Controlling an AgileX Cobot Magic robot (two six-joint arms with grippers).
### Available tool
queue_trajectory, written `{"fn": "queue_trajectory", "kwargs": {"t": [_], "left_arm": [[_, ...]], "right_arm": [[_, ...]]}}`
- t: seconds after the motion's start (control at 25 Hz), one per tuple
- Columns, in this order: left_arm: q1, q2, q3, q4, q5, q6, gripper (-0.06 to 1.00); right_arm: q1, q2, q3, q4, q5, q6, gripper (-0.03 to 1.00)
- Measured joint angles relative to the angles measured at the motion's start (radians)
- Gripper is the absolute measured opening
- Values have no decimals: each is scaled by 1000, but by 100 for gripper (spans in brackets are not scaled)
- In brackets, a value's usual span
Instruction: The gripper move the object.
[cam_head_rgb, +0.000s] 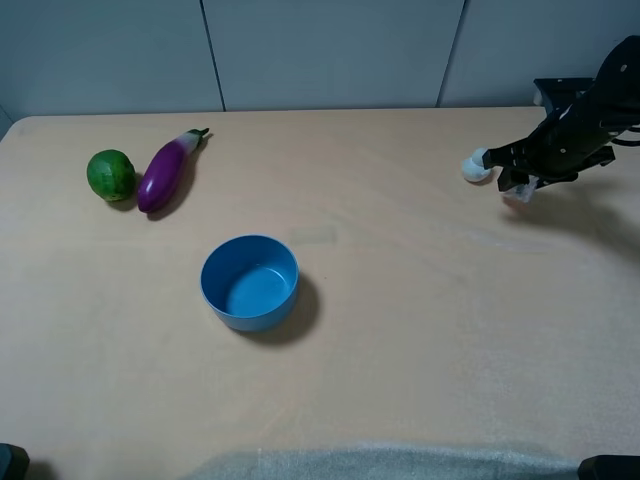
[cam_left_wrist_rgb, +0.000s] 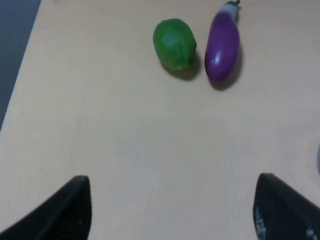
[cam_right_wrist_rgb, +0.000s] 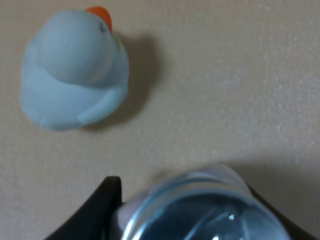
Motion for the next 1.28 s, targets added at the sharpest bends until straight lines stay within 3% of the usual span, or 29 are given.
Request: {"fn": "queue_trajectory", "kwargs": {"t": [0.76, 1.28], "left_arm": [[0, 0, 0, 0, 0, 0, 74], [0, 0, 0, 0, 0, 0, 74]], "right_arm": [[0, 0, 0, 11, -5, 0, 33], [0, 0, 0, 11, -4, 0, 62]]}}
